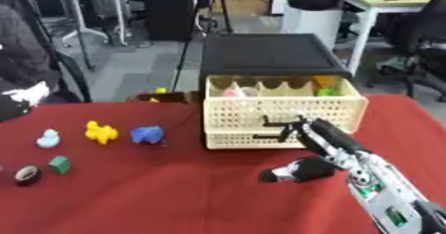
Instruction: Pick up objects from table and place into drawer.
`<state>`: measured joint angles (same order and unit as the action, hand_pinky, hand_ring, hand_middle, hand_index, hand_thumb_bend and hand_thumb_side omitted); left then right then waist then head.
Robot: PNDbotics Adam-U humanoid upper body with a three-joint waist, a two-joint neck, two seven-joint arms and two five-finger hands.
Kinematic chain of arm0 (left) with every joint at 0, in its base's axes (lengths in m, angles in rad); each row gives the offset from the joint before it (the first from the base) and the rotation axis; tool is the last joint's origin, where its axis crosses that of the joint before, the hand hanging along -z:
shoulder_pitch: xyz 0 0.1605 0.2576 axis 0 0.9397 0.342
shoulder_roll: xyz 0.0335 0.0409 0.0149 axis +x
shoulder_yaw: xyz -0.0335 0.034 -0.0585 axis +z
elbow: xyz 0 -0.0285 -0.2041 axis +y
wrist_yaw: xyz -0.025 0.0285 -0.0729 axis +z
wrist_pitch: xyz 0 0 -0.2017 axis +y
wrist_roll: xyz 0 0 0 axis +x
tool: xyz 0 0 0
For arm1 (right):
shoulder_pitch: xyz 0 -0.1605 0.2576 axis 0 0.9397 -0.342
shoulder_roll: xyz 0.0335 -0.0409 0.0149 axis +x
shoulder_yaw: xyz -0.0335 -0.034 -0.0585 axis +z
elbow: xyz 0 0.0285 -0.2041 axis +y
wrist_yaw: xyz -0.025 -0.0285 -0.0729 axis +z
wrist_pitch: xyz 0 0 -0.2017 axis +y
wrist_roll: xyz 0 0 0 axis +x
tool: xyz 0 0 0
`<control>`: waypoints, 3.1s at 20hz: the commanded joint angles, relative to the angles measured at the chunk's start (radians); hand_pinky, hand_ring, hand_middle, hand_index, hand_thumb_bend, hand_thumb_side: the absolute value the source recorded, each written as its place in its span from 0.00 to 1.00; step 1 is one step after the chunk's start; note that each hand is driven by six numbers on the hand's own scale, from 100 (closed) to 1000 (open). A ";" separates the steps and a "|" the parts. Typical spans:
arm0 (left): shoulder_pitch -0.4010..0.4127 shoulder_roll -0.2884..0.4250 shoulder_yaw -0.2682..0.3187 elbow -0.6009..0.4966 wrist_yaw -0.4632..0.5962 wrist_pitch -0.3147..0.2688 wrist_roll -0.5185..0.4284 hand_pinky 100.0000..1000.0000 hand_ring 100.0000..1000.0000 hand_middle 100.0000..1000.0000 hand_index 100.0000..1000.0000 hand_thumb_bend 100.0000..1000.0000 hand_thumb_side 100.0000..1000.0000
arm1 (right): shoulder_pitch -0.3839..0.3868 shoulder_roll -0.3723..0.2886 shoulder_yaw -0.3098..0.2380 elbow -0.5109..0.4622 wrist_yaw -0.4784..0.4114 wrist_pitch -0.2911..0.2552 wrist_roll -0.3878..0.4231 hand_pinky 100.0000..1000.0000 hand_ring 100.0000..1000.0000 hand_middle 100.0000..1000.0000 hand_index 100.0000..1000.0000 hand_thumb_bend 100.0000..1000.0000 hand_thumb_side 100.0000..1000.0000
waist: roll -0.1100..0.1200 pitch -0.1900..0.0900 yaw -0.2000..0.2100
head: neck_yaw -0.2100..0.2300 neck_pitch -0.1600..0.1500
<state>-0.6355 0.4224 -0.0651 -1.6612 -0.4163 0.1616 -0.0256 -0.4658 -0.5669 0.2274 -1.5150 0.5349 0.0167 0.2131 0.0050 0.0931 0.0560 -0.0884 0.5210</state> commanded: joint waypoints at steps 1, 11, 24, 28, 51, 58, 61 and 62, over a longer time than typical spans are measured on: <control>-0.020 0.015 0.012 -0.018 0.006 -0.001 0.004 0.47 0.44 0.46 0.64 0.36 0.24 | -0.022 -0.030 -0.016 0.003 0.011 0.002 -0.005 0.00 0.00 0.00 0.64 1.00 0.69 | 0.001 -0.009 0.004 | -0.002 -0.013; -0.018 0.017 0.016 -0.026 0.011 -0.003 0.005 0.47 0.44 0.46 0.64 0.35 0.24 | -0.043 -0.044 -0.030 0.030 0.023 0.007 -0.019 0.00 0.00 0.00 0.65 1.00 0.70 | 0.008 0.000 0.026 | -0.008 -0.026; -0.017 0.018 0.023 -0.036 0.015 -0.006 0.009 0.48 0.44 0.46 0.64 0.34 0.24 | -0.073 -0.071 -0.053 0.053 0.032 0.013 -0.036 0.00 0.00 0.00 0.65 1.00 0.71 | 0.012 0.025 0.059 | -0.010 -0.044; -0.015 0.019 0.025 -0.041 0.016 -0.006 0.009 0.48 0.44 0.46 0.64 0.34 0.24 | -0.078 -0.081 -0.062 0.056 0.032 0.014 -0.043 0.00 0.00 0.00 0.65 1.00 0.71 | 0.013 0.034 0.069 | -0.010 -0.049; -0.015 0.016 0.028 -0.069 0.024 -0.009 0.004 0.48 0.41 0.46 0.64 0.32 0.24 | -0.105 -0.124 -0.106 0.077 0.025 0.032 -0.075 0.00 0.00 0.00 0.65 1.00 0.70 | 0.018 0.075 0.117 | -0.010 -0.072; -0.014 0.016 0.027 -0.070 0.025 -0.010 0.003 0.48 0.41 0.45 0.64 0.32 0.24 | -0.106 -0.123 -0.109 0.089 0.023 0.032 -0.080 0.00 0.00 0.00 0.65 1.00 0.70 | 0.019 0.079 0.119 | -0.010 -0.073; -0.014 0.016 0.028 -0.069 0.025 -0.010 0.002 0.48 0.41 0.45 0.64 0.31 0.24 | -0.105 -0.121 -0.110 0.094 0.022 0.030 -0.081 0.00 0.00 0.00 0.66 1.00 0.69 | 0.019 0.079 0.117 | -0.009 -0.074; -0.014 0.016 0.028 -0.068 0.025 -0.010 0.002 0.48 0.41 0.46 0.64 0.31 0.24 | -0.104 -0.121 -0.111 0.095 0.021 0.029 -0.081 0.00 0.00 0.00 0.66 1.00 0.69 | 0.020 0.079 0.116 | -0.009 -0.075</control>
<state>-0.6354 0.4223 -0.0515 -1.7157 -0.3958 0.1526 -0.0225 -0.5540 -0.6562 0.1345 -1.4168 0.5617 0.0460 0.1375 0.0235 0.1853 0.1723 -0.0983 0.4620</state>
